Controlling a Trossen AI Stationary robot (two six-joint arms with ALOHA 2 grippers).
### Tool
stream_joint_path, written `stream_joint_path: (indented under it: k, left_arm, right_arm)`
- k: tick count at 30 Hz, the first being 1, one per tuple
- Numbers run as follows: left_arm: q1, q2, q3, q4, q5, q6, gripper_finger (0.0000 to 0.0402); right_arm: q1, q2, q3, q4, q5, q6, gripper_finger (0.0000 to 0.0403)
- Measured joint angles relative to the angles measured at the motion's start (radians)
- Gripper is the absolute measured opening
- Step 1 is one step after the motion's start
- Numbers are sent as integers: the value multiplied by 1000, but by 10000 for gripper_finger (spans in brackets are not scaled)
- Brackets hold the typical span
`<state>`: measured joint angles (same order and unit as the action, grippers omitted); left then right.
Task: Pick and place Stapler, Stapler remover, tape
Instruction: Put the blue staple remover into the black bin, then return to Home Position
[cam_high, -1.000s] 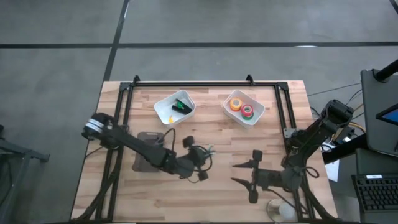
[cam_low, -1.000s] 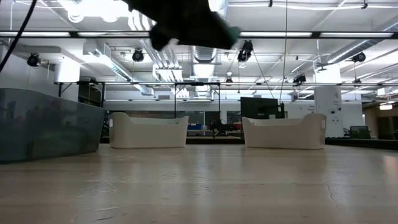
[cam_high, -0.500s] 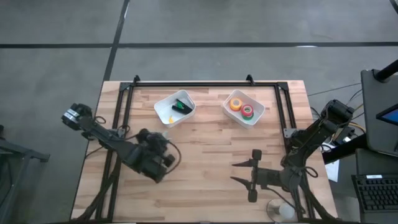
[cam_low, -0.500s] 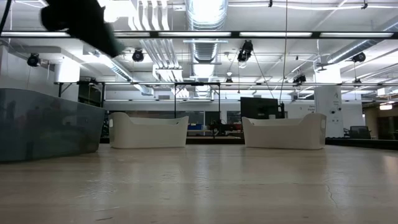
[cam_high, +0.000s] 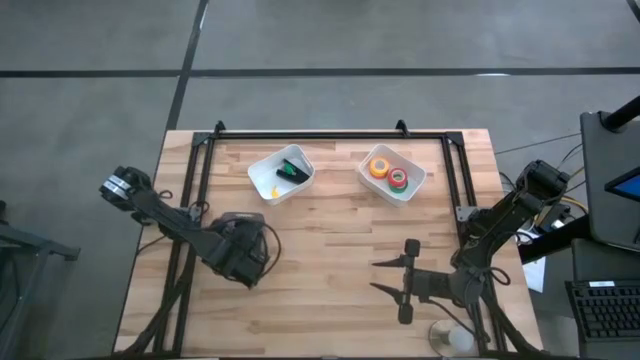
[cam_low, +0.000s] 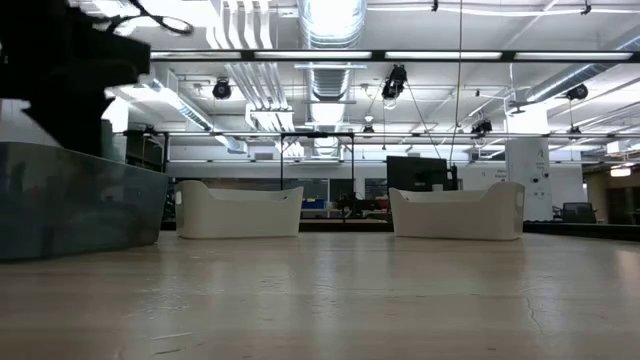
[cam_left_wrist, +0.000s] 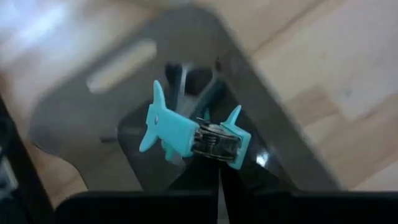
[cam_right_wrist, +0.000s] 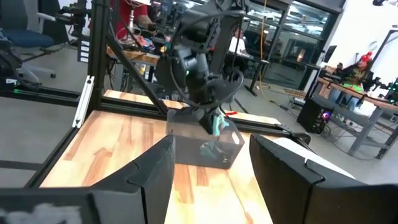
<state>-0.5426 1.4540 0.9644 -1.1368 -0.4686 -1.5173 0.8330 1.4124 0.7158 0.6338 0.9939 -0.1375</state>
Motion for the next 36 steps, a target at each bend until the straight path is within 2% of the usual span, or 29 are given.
stream_joint_path:
  k: [4,10,15,18,23,28,33,36]
  left_arm:
    - [6,0,-61,51,93,-11,17]
    - [16,0,-108,116,107,-6,16]
    - [17,0,-114,132,70,2,17]
    - [17,0,-114,136,17,2,30]
    - [17,0,-114,143,-39,29,84]
    - [17,0,-112,142,-39,48,145]
    - [17,0,-82,142,-90,164,164]
    - [17,0,-45,142,-118,307,159]
  right_arm:
    - [0,0,0,0,0,0,195]
    - [-6,0,0,-1,0,0,189]
    - [-12,2,0,-3,1,4,187]
    - [-16,2,-1,-9,0,12,187]
    - [-19,2,-2,-18,1,21,187]
    - [-23,2,-3,-29,1,34,187]
    - [-25,3,-3,-30,1,35,187]
    - [-36,3,-3,-55,1,60,187]
